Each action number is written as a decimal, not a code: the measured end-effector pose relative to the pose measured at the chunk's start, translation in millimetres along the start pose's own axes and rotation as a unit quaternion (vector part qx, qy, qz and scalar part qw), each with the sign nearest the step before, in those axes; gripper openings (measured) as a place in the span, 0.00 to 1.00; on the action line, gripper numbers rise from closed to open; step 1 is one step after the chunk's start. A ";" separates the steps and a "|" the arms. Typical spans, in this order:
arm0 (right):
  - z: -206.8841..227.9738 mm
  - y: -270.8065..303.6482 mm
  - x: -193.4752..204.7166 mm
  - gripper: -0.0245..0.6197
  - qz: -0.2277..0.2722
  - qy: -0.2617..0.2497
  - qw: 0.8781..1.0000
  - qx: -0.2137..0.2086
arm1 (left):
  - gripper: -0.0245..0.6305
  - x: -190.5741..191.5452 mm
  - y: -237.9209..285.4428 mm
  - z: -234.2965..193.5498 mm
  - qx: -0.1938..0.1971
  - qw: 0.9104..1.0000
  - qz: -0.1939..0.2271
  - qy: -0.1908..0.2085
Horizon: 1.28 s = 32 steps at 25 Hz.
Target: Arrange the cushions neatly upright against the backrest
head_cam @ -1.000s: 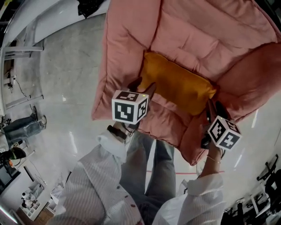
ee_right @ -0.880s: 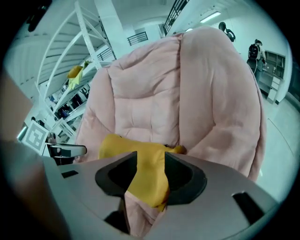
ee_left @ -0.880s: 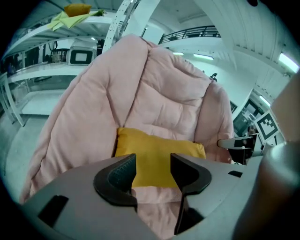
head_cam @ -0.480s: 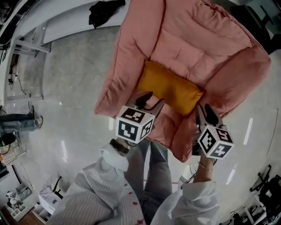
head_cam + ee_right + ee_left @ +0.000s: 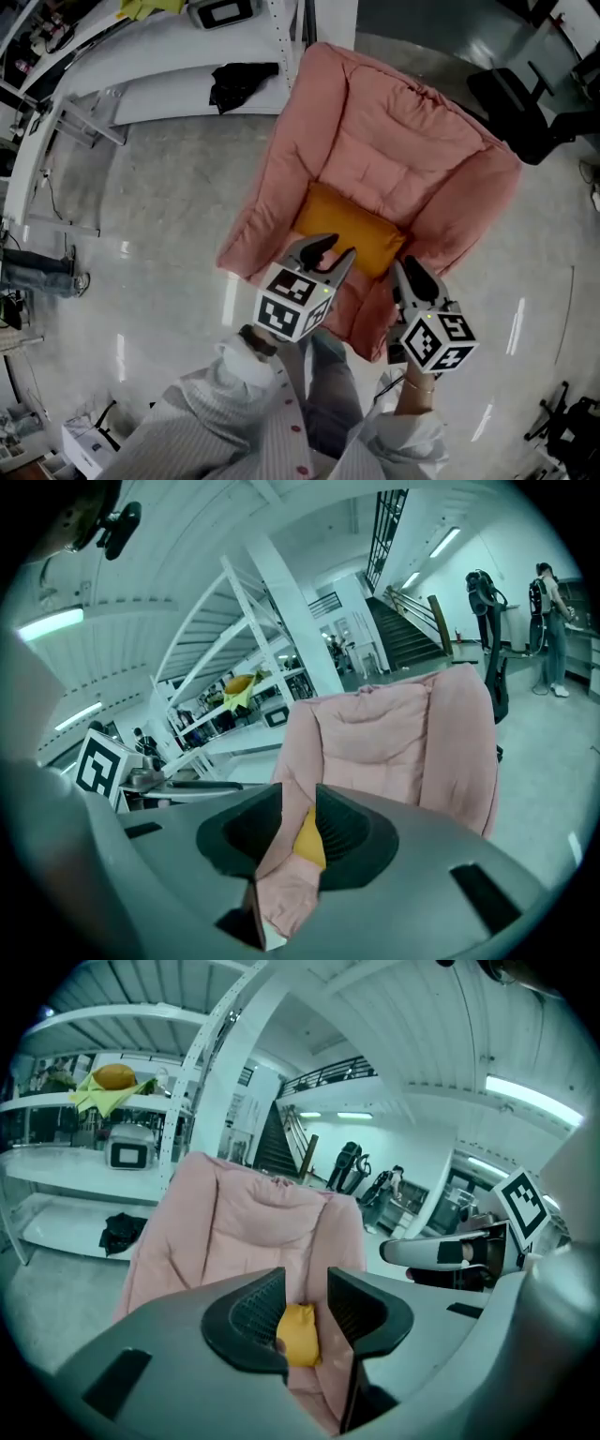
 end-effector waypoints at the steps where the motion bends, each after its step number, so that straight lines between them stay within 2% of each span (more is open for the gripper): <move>1: -7.6 -5.7 -7.5 0.20 0.008 -0.005 1.000 -0.008 | 0.25 -7.2 -6.6 4.7 0.002 1.000 0.006 0.002; 4: -27.6 -24.7 -26.9 0.11 0.028 -0.027 0.999 -0.029 | 0.19 -24.1 -26.0 20.0 0.002 1.000 0.023 0.018; 9: -55.2 -57.4 -53.0 0.08 0.051 -0.067 0.995 -0.056 | 0.13 -49.8 -56.6 46.9 0.004 0.998 0.046 0.048; 14: -82.1 -80.9 -62.1 0.07 0.066 -0.104 0.990 -0.074 | 0.07 -67.7 -85.1 68.8 0.008 0.996 0.077 0.053; 17: -92.7 -92.4 -58.4 0.06 0.074 -0.110 0.988 -0.076 | 0.06 -71.4 -98.1 82.1 0.011 0.995 0.091 0.047; 23: -109.9 -110.3 -66.5 0.06 0.101 -0.125 0.984 -0.073 | 0.05 -81.4 -112.6 95.9 0.025 0.991 0.113 0.064; 32: -103.9 -118.1 -76.7 0.06 0.108 -0.130 0.984 -0.058 | 0.05 -88.2 -111.6 104.3 0.043 0.990 0.114 0.067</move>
Point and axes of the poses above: the fingertips, and each gripper's own axes: y forward along the fingers, z to its right, x out of its underside, the point moved 2 cm from there along -y, backward along the fingers, and after that the axes turned 2 degrees about -z, right-handed, at the moved point
